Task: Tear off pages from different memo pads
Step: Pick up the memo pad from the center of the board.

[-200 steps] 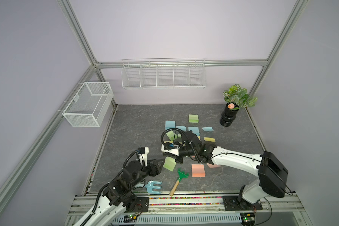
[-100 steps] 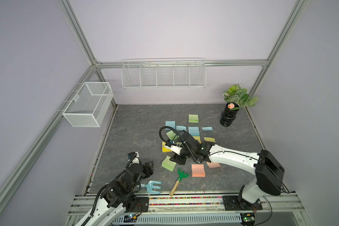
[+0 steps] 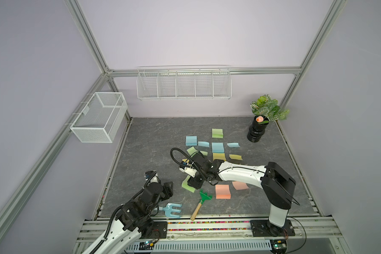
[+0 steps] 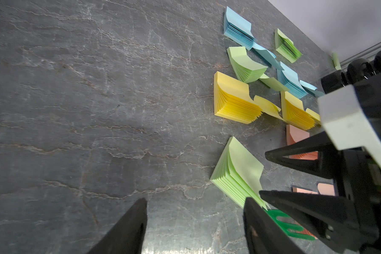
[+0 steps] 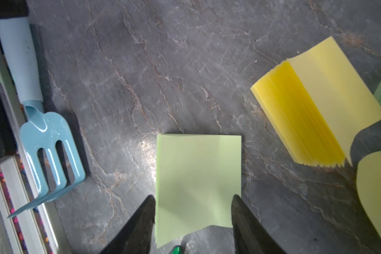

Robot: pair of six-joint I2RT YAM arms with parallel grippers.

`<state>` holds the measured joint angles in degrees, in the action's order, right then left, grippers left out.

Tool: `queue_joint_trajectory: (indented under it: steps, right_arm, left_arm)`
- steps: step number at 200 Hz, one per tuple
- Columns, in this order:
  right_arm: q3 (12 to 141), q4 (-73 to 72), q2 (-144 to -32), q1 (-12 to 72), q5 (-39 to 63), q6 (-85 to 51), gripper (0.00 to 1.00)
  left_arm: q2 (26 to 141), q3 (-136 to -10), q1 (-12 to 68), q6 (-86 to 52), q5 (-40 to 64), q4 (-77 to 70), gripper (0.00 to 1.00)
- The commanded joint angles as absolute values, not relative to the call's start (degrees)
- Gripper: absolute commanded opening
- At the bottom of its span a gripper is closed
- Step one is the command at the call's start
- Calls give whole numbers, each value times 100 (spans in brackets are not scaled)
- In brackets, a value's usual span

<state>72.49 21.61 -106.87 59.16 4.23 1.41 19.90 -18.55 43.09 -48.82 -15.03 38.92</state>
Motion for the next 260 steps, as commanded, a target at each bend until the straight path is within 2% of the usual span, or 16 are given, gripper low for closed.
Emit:
queue_joint_trajectory:
  steps: [1, 41, 106, 163, 260]
  right_arm:
    - [7385, 2335, -10813, 5943, 257, 16, 57]
    - [7412, 2311, -10846, 5970, 575, 5, 58]
    - [7530, 2412, -10990, 5981, 443, 0, 60]
    - [7610, 2573, -11069, 5990, 52, 26, 60]
    - [7861, 2942, -11315, 6128, -1182, 41, 58]
  left_arm:
    - [1937, -1888, 4315, -4879, -1556, 3832, 70]
    - [1961, -1872, 4308, -4860, -1562, 3797, 70]
    - [1966, -1854, 4314, -4860, -1537, 3803, 70]
    - [1953, -1846, 4315, -4866, -1542, 3817, 70]
    - [1943, -1817, 4313, -4865, -1569, 3780, 70]
